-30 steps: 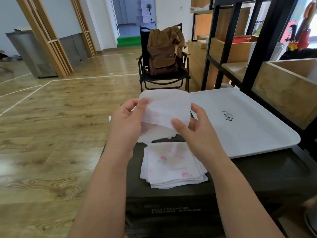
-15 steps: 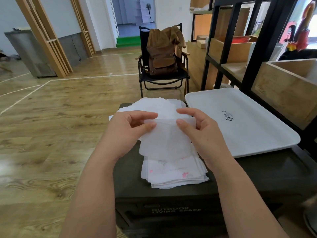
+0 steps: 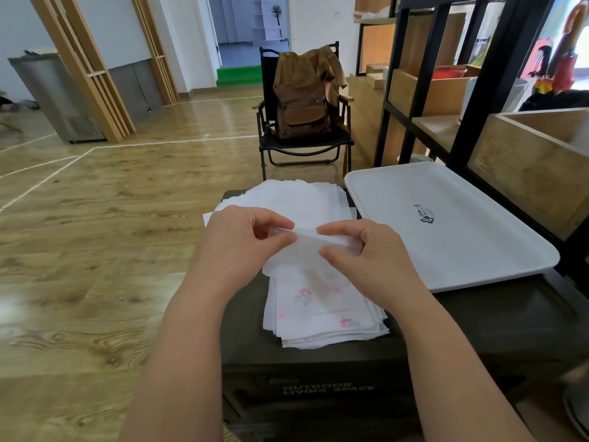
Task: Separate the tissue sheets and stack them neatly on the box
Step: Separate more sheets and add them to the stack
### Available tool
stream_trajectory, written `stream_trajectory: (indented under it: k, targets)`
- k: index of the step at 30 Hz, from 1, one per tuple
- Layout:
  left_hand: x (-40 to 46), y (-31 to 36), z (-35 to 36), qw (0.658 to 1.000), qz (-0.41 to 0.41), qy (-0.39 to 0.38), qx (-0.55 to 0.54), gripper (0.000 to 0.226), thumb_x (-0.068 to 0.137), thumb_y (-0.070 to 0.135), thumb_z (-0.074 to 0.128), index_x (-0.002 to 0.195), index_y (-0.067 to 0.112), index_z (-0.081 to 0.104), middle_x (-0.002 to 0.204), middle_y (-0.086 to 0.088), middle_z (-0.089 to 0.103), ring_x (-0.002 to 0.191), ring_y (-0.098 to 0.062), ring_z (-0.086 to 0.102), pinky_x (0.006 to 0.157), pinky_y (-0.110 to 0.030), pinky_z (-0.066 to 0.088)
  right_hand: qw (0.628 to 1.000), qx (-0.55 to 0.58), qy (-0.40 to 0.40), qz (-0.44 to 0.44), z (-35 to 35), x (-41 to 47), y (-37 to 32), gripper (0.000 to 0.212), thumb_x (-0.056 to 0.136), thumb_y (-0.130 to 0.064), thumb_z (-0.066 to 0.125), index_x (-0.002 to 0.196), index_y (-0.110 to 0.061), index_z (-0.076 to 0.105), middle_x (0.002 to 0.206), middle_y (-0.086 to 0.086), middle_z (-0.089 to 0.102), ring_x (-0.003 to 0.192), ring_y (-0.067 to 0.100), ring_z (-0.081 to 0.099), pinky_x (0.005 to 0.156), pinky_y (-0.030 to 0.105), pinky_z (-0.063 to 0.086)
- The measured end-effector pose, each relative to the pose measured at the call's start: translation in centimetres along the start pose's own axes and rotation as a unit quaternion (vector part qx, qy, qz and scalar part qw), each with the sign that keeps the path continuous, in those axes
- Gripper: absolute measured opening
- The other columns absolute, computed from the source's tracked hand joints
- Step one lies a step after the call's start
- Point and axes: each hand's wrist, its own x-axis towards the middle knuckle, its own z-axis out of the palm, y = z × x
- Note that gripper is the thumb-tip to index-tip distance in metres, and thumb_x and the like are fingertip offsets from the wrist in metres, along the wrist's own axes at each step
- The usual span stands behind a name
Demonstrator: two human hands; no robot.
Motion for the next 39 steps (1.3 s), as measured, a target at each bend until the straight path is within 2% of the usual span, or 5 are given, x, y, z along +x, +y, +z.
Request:
stream_trajectory:
  k: [11, 17, 22, 32, 39]
  targets:
    - [0.0, 0.3, -0.5, 0.997, 0.048, 0.049, 0.021, 0.010, 0.076, 0.041, 0.080, 0.073, 0.040, 0.070, 0.111, 0.031, 0.053, 0.100, 0.010, 0.052, 0.074, -0.011, 0.041, 0.996, -0.027, 0.080, -0.043, 0.0, 0.5, 0.1, 0.007, 0.093, -0.038, 0.057, 0.090, -0.042, 0.060, 0.108, -0.012, 0.050, 0.104, 0.004, 0.044, 0.074, -0.001, 0.038]
    - [-0.3, 1.4, -0.7, 0.992, 0.007, -0.002, -0.126, 0.014, 0.097, 0.040, 0.057, 0.084, 0.035, 0.060, 0.076, 0.015, 0.062, 0.065, -0.003, 0.055, 0.056, -0.018, 0.044, 0.989, 0.125, 0.079, -0.015, -0.4, 0.0, -1.4, 0.037, 0.099, -0.040, 0.048, 0.083, -0.012, 0.066, 0.080, 0.011, 0.059, 0.079, 0.029, 0.056, 0.069, 0.051, 0.055]
    - [-0.7, 1.7, -0.9, 0.977, -0.080, -0.146, -0.132, 0.018, 0.097, 0.043, 0.055, 0.084, 0.034, 0.062, 0.077, 0.006, 0.071, 0.061, -0.008, 0.062, 0.054, -0.022, 0.045, 0.965, 0.231, 0.000, 0.122, -1.4, 0.0, -1.7, 0.035, 0.093, -0.046, 0.055, 0.088, -0.014, 0.069, 0.095, 0.015, 0.070, 0.080, 0.035, 0.063, 0.075, 0.049, 0.056]
    - [-0.1, -1.8, 0.8, 0.928, -0.214, -0.279, 0.120, 0.026, 0.094, 0.039, 0.061, 0.085, 0.015, 0.065, 0.074, 0.004, 0.075, 0.061, -0.009, 0.071, 0.063, -0.025, 0.047, 0.964, -0.177, -0.062, 0.187, -0.6, 0.0, 0.4, 0.047, 0.095, -0.035, 0.054, 0.055, -0.017, 0.036, 0.050, -0.002, 0.032, 0.043, 0.012, 0.032, 0.047, 0.021, 0.029]
    - [0.5, -2.0, 1.1, 0.962, -0.177, -0.077, 0.194, 0.041, 0.088, 0.049, 0.065, 0.066, 0.015, 0.062, 0.062, 0.000, 0.069, 0.057, -0.012, 0.061, 0.056, -0.027, 0.044, 0.958, -0.222, -0.023, 0.180, -0.1, 0.2, 1.1, 0.036, 0.094, -0.035, 0.055, 0.065, -0.014, 0.051, 0.057, -0.001, 0.046, 0.050, 0.010, 0.043, 0.047, 0.021, 0.031]
